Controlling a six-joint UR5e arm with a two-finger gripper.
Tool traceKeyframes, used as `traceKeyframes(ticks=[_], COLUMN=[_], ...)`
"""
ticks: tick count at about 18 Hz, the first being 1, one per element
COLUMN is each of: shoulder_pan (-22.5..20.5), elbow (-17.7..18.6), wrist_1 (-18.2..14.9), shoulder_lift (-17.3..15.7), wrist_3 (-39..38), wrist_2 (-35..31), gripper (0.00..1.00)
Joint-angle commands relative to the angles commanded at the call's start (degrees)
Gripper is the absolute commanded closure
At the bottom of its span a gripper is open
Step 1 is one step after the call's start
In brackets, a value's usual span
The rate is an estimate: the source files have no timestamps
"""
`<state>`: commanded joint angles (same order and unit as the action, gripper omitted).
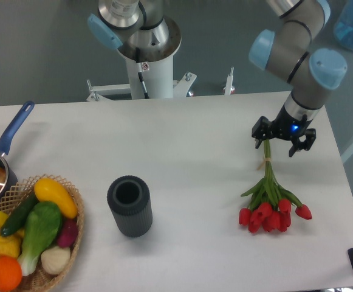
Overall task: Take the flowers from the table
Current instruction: 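Lower the open gripper down onto the tulip stems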
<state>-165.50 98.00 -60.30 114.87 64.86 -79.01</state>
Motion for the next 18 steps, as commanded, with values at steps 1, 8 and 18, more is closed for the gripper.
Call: traceKeyframes(ticks=[1,8,18], shoulder_pan=[-0.1,0.1,0.7], elbow=[-0.2,-0.9,-1.8], wrist_1=[0.2,0.2,2.8], shoulder_lift=[0.1,1.5,3.1], wrist_3=[0.0,0.0,-0.8], wrist_2=[0.0,0.1,0.2], gripper=[0.0,0.0,0.0])
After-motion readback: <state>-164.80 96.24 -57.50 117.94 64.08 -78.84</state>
